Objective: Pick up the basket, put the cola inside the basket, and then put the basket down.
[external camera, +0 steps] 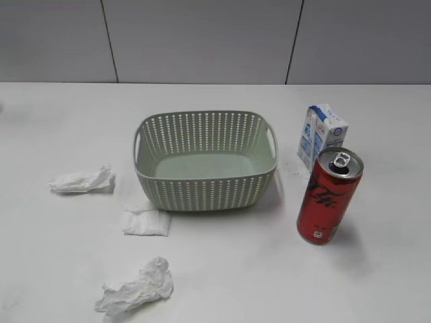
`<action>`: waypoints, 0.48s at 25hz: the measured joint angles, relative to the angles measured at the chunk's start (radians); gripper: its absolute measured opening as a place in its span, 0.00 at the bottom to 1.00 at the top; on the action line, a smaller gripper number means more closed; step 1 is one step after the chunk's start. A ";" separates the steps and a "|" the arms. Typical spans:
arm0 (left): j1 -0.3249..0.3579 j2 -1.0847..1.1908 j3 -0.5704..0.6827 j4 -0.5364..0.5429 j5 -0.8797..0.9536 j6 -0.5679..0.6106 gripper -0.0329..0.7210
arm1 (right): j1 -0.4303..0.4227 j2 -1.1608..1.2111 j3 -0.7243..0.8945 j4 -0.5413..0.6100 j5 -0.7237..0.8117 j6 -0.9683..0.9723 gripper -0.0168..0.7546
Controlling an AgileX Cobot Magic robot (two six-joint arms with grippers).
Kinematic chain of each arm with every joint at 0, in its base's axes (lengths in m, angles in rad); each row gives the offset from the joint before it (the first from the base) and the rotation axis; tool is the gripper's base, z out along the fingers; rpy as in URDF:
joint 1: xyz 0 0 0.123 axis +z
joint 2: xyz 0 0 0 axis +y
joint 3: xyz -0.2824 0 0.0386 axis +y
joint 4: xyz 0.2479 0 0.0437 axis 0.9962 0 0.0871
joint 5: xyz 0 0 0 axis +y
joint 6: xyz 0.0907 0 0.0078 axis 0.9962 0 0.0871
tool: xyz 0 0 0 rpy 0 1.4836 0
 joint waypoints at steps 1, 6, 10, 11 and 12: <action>0.000 0.000 0.000 0.000 0.000 0.000 0.61 | 0.000 0.000 0.000 0.000 0.000 0.000 0.78; 0.000 0.000 0.000 0.000 0.000 0.000 0.60 | 0.000 0.000 0.000 0.000 0.000 0.000 0.78; 0.000 0.000 0.000 0.000 0.000 0.000 0.57 | 0.000 0.000 0.000 0.000 0.000 0.000 0.78; 0.000 0.000 0.000 0.000 0.000 0.000 0.56 | 0.000 0.000 0.000 0.000 0.000 0.000 0.78; 0.000 0.000 0.000 0.000 0.000 0.000 0.56 | 0.000 0.000 0.000 0.000 0.000 0.000 0.78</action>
